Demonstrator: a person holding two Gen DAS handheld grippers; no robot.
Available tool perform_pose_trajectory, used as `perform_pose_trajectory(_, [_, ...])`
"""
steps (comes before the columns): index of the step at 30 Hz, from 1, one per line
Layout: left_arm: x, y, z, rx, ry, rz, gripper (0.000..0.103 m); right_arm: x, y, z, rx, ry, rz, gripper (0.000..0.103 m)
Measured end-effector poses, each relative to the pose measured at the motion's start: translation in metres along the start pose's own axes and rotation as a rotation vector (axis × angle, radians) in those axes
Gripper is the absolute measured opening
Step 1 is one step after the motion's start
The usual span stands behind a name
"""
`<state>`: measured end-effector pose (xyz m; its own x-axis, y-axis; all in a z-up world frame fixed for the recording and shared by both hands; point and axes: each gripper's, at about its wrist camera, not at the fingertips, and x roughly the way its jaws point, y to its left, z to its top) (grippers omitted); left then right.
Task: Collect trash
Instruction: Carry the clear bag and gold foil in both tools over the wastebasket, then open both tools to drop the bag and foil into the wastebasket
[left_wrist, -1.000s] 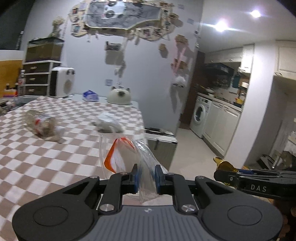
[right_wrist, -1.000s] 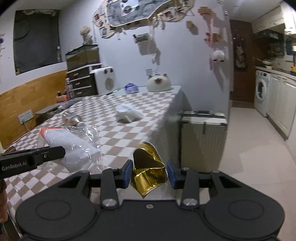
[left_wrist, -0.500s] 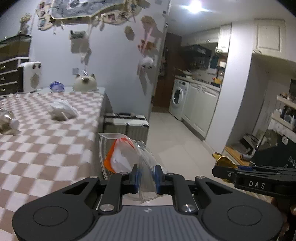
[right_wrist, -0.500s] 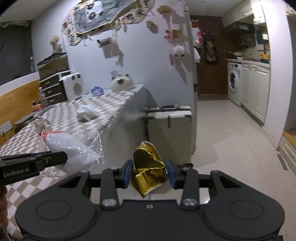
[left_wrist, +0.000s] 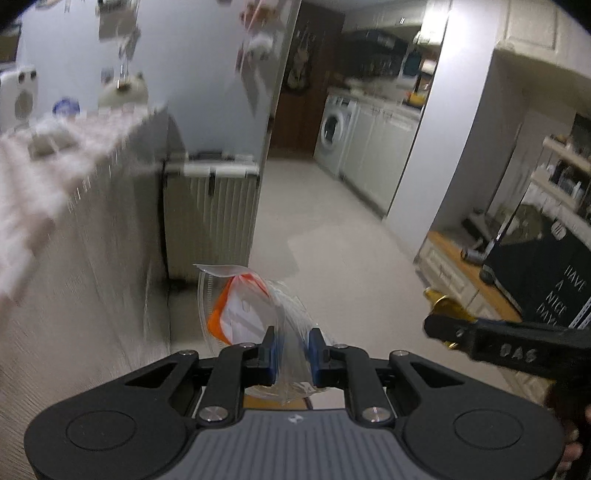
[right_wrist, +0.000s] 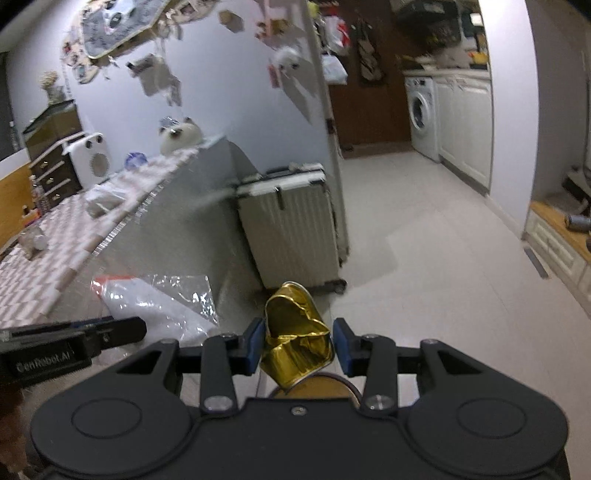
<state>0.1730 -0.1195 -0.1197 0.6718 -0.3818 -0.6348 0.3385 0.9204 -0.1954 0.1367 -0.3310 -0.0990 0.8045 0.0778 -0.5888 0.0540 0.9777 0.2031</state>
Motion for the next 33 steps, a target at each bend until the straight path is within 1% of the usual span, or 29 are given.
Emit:
perform_pose_trajectory(6, [0.060, 0.017, -0.030, -0.036, 0.139, 0.031, 0.017, 0.036, -0.021, -0.030, 0.027, 0.095, -0.025, 0.041])
perform_pose_trajectory(9, [0.086, 0.028, -0.042, -0.049, 0.191, 0.047, 0.017, 0.060, -0.028, -0.049, 0.046, 0.160, -0.033, 0.041])
perform_pose_trajectory(14, [0.126, 0.042, -0.062, -0.072, 0.255, 0.070, 0.017, 0.099, -0.038, -0.080, 0.077, 0.261, -0.041, 0.041])
perform_pose_trajectory(16, [0.142, 0.043, -0.072, -0.072, 0.280, 0.070, 0.017, 0.111, -0.041, -0.087, 0.089, 0.287, -0.042, 0.041])
perform_pose_trajectory(21, [0.188, 0.047, -0.098, -0.100, 0.358, 0.039, 0.017, 0.136, -0.050, -0.107, 0.124, 0.337, -0.052, 0.041])
perform_pose_trajectory(26, [0.240, 0.057, -0.124, -0.135, 0.434, 0.039, 0.017, 0.166, -0.061, -0.125, 0.162, 0.382, -0.076, 0.041])
perform_pose_trajectory(30, [0.275, 0.069, -0.137, -0.166, 0.481, 0.043, 0.018, 0.186, -0.069, -0.141, 0.195, 0.416, -0.097, 0.041])
perform_pose_trajectory(33, [0.304, 0.079, -0.141, -0.192, 0.493, 0.042, 0.018, 0.200, -0.073, -0.151, 0.215, 0.445, -0.105, 0.041])
